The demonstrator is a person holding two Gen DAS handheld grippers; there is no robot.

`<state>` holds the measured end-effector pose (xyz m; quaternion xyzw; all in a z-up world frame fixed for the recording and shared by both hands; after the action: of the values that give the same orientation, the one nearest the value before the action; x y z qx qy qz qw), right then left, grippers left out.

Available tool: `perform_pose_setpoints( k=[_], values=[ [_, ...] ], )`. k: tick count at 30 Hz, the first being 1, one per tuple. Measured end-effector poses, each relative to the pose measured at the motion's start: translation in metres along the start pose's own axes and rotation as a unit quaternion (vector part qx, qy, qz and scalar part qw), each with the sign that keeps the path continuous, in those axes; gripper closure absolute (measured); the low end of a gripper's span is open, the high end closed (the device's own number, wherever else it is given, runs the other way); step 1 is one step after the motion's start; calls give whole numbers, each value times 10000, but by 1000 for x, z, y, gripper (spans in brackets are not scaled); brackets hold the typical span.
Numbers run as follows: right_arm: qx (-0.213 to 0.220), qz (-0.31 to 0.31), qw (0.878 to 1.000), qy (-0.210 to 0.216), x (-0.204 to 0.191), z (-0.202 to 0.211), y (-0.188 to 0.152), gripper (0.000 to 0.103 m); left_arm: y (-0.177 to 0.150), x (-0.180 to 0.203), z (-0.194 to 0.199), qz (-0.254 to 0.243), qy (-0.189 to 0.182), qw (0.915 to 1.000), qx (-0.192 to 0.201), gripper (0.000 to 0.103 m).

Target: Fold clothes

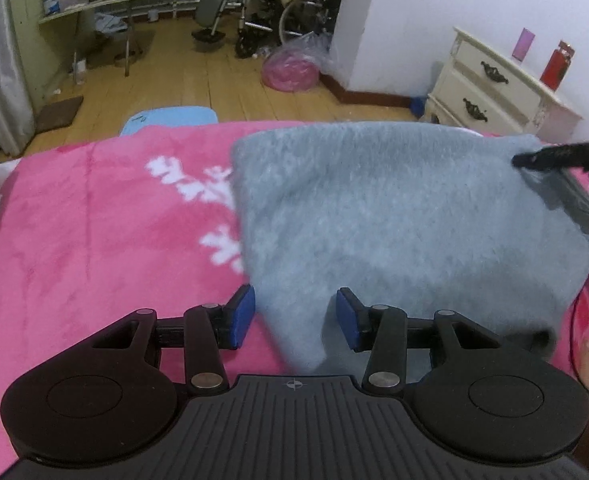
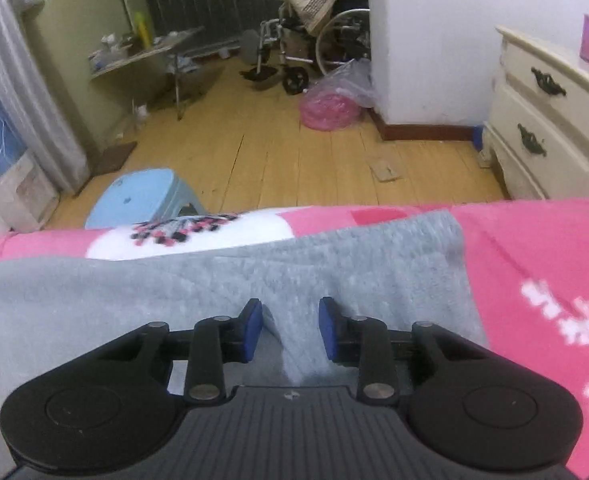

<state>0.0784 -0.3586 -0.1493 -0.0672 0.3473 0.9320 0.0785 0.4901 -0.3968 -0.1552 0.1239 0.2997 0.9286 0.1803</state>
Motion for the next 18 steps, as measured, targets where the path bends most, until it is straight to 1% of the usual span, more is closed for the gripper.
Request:
perform_pose_setpoints(
  k=[3, 6, 8, 10, 11, 12, 14, 16, 18],
  values=[
    [-37, 309, 9980, 554, -25, 37, 2, 69, -2, -1, 15, -113, -257, 9996, 44, 59],
    [-241, 765, 9913, 1043, -63, 62, -5, 69, -7, 10, 26, -508, -475, 9975, 81, 58],
    [-439, 1241, 9808, 1438, -96, 71, -16, 68, -14, 21, 29, -840, -626, 9944, 135, 58],
    [-603, 1892, 9655, 1684, -131, 73, -32, 67, -20, 33, 28, -1169, -721, 9904, 185, 58],
    [-690, 2191, 9591, 1655, -143, 70, -42, 64, -25, 37, 25, -1325, -694, 9886, 173, 58],
    [-811, 2467, 9530, 1564, -153, 62, -54, 63, -31, 40, 19, -1464, -580, 9874, 143, 58],
    [-1093, 2892, 9418, 1323, -165, 42, -78, 61, -38, 38, 9, -1436, -523, 9882, 102, 57],
    [-1200, 3031, 9391, 1084, -165, 28, -95, 60, -42, 35, 3, -1326, -540, 9897, 82, 57],
    [-1184, 2911, 9440, 1003, -164, 30, -94, 61, -38, 33, 8, -1295, -502, 9903, 74, 57]
  ],
)
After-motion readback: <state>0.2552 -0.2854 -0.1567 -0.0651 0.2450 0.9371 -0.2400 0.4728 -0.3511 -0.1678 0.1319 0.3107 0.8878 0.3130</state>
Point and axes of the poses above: each gripper's, at about its wrist camera, not at the fingertips, and z roughly against the way its jaws point, x to its right, y to its top, the point moved 5 cm from there along -z, roughly the way its jaws point, and after that the axes turned 3 degrees about y, right-handed, at the moved point
